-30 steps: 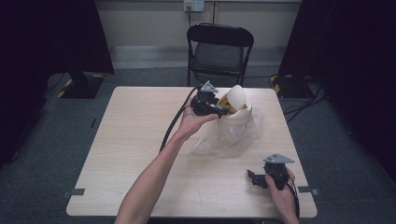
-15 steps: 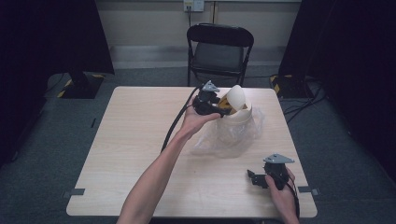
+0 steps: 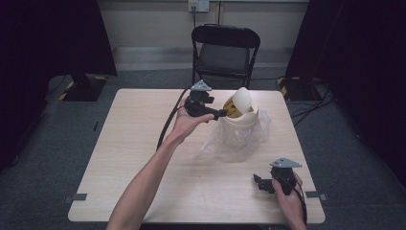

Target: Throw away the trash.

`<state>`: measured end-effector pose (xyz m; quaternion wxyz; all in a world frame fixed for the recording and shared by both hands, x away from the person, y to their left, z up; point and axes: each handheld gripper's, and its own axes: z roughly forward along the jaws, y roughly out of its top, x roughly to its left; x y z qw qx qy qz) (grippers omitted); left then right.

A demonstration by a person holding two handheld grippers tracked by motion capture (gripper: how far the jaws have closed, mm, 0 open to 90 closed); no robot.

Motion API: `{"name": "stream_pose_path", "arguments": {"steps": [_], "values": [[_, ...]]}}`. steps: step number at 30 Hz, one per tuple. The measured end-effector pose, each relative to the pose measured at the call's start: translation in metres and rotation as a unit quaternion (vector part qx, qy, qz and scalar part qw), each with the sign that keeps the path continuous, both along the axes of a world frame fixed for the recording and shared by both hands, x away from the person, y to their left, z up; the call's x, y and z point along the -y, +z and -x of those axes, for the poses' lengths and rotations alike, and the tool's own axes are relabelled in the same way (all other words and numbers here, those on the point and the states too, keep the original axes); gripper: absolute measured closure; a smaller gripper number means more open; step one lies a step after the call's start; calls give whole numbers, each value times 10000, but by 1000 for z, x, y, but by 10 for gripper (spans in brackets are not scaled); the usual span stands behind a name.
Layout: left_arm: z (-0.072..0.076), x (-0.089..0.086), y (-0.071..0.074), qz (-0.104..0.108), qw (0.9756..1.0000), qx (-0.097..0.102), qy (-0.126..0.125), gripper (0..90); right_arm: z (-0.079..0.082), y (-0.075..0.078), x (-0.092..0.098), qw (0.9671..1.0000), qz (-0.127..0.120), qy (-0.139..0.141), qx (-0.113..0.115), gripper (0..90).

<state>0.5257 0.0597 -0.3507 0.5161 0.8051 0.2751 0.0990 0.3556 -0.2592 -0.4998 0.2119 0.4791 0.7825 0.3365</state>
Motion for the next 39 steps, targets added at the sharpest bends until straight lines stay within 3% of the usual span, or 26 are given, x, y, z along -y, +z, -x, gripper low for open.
{"name": "stream_pose_path", "arguments": {"steps": [5,7,13,18,25,29,32,39], "values": [[5,-21,-9,-151,9996,83,223,164,0,0,0,10000,-2,-1,-1,104],[9,-36,-17,-131,9993,-21,351,164,0,0,0,10000,-2,-3,-3,104],[17,-57,-23,-116,9983,-145,557,164,0,0,0,10000,3,4,-2,104],[30,-71,-25,-212,9979,-123,594,166,0,0,0,10000,11,-3,1,104],[51,-92,-24,-385,9975,74,588,167,0,0,0,10000,8,-6,-3,104],[60,-110,-28,-687,9950,74,716,168,0,0,0,10000,0,-7,-1,104],[67,-126,-31,-618,9945,11,840,169,0,0,0,10000,1,-5,0,104],[87,-150,-44,-875,9908,111,1031,175,0,0,0,10000,6,-5,-3,103]]}}
